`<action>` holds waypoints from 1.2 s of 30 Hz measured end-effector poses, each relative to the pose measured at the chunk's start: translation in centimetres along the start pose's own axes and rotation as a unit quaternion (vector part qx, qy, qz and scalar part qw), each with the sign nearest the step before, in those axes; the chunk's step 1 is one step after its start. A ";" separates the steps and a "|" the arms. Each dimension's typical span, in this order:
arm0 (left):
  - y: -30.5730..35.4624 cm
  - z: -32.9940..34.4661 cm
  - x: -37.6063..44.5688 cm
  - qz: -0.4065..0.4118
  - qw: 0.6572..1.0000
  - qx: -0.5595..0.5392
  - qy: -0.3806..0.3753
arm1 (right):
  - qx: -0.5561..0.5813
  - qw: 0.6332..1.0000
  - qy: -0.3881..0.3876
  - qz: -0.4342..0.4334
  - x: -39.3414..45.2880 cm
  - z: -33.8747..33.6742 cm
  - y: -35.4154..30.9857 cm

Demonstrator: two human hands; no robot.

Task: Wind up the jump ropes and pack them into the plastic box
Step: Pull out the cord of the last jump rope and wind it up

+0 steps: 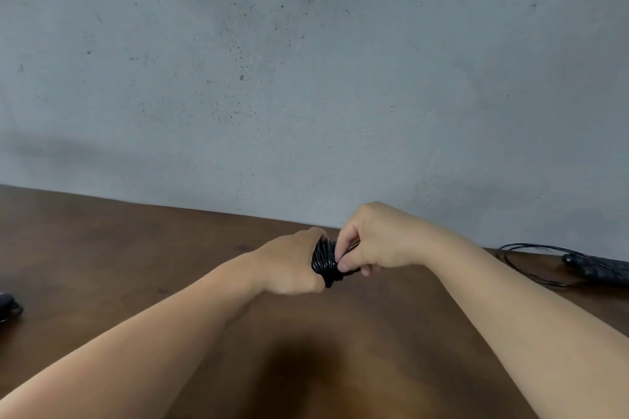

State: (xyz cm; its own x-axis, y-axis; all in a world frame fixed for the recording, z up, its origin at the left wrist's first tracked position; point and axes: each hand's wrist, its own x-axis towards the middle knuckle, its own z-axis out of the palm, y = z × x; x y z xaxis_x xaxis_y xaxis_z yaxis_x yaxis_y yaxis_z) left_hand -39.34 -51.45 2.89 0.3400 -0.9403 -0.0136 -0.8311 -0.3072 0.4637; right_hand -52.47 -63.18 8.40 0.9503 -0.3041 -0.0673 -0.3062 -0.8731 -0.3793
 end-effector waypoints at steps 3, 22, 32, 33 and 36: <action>0.1 0.7 -0.2 0.005 0.997 -0.074 0.003 | 0.055 0.998 0.022 0.012 0.2 0.0 0.7; -1.5 1.8 -0.4 0.037 0.990 0.021 0.131 | 0.235 0.964 0.114 0.055 1.5 -0.4 1.1; -2.9 2.8 -0.1 0.012 0.988 0.003 0.151 | 0.470 0.876 0.045 0.101 2.1 1.1 1.3; -3.0 2.9 0.0 0.011 0.988 -0.002 0.152 | 0.499 0.862 0.032 0.084 2.1 1.3 1.1; -3.1 3.3 0.1 0.014 0.987 -0.006 0.157 | 0.525 0.850 0.009 0.038 2.3 2.4 0.9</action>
State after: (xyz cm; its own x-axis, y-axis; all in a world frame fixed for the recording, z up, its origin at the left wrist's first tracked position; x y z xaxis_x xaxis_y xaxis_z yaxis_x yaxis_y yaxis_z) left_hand -38.20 -51.08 -1.47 0.4379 -0.8561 0.2743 -0.8374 -0.2774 0.4710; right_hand -50.42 -63.73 5.69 0.9261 -0.3583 -0.1180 -0.1382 -0.0312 -0.9899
